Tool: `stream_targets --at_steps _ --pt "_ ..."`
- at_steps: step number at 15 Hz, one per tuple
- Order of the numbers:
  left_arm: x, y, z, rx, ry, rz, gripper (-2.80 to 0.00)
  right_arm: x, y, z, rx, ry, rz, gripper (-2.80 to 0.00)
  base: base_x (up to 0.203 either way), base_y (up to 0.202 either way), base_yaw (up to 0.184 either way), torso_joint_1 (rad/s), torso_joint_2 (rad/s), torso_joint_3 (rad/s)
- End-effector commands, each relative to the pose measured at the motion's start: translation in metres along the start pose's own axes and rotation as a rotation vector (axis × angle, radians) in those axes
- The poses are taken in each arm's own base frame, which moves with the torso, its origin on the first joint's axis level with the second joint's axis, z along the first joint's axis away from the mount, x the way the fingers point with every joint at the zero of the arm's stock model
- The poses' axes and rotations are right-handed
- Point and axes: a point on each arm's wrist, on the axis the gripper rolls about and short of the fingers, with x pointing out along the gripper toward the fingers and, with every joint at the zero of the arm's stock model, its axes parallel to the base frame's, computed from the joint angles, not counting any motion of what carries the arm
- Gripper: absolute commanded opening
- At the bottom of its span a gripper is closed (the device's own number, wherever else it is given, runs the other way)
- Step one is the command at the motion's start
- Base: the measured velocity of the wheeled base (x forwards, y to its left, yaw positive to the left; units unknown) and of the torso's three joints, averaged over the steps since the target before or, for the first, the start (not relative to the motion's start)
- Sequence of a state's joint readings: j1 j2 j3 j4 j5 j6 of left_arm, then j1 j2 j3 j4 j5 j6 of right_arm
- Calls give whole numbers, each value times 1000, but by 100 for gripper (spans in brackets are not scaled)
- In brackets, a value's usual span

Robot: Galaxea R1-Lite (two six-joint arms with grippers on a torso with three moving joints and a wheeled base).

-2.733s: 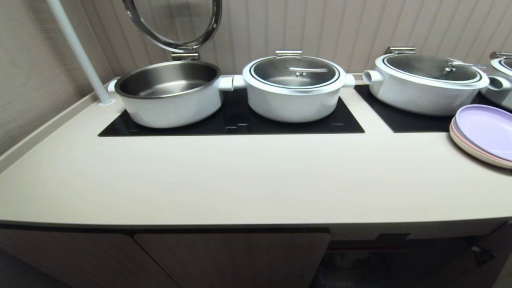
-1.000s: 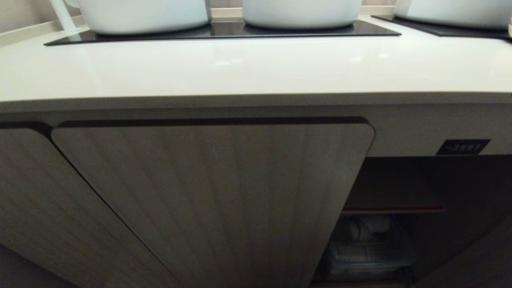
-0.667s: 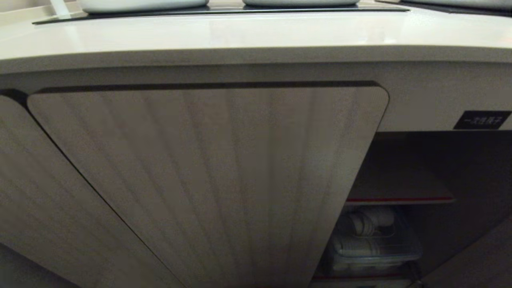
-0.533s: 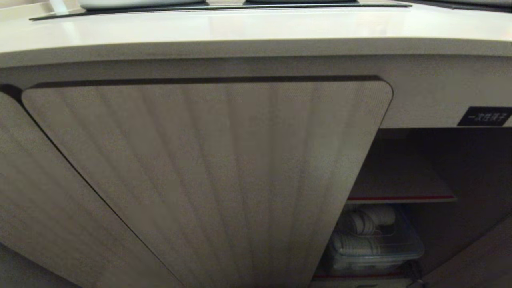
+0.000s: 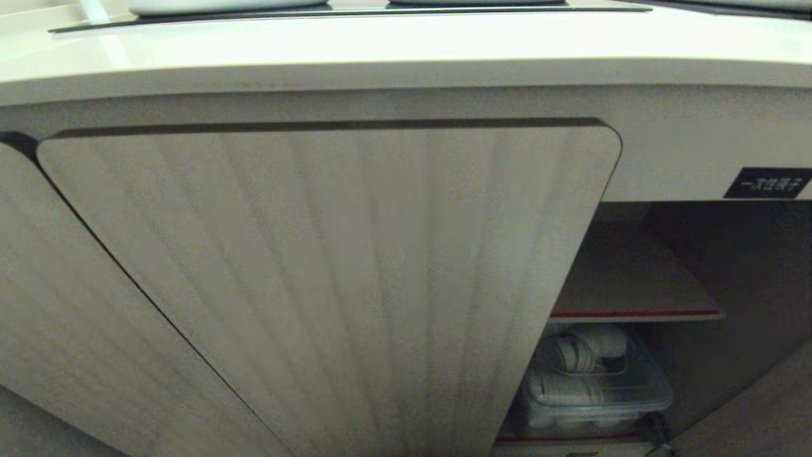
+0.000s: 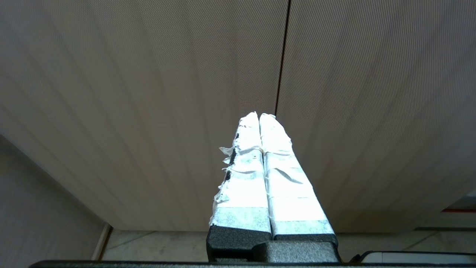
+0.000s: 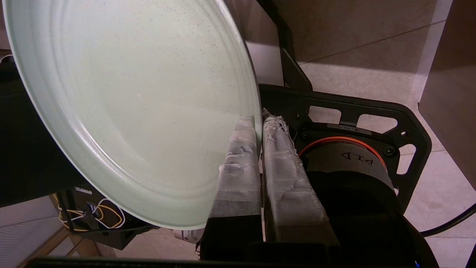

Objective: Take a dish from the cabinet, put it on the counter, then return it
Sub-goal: Put it back into the cabinet

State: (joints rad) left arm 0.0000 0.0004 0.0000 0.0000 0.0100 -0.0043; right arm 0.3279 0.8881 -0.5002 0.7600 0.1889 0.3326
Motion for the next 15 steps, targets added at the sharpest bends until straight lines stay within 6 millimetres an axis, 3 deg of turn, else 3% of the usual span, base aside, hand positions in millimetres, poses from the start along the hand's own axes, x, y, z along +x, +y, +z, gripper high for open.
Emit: stream_targets --at_steps 1,15 --pt "0 0 0 0 0 1 -280 0 0 0 3 6 0 -280 0 0 0 0 0 0" --pt "0 0 0 0 0 1 -280 -3 2 3 59 -12 6 -280 0 0 0 0 0 0"
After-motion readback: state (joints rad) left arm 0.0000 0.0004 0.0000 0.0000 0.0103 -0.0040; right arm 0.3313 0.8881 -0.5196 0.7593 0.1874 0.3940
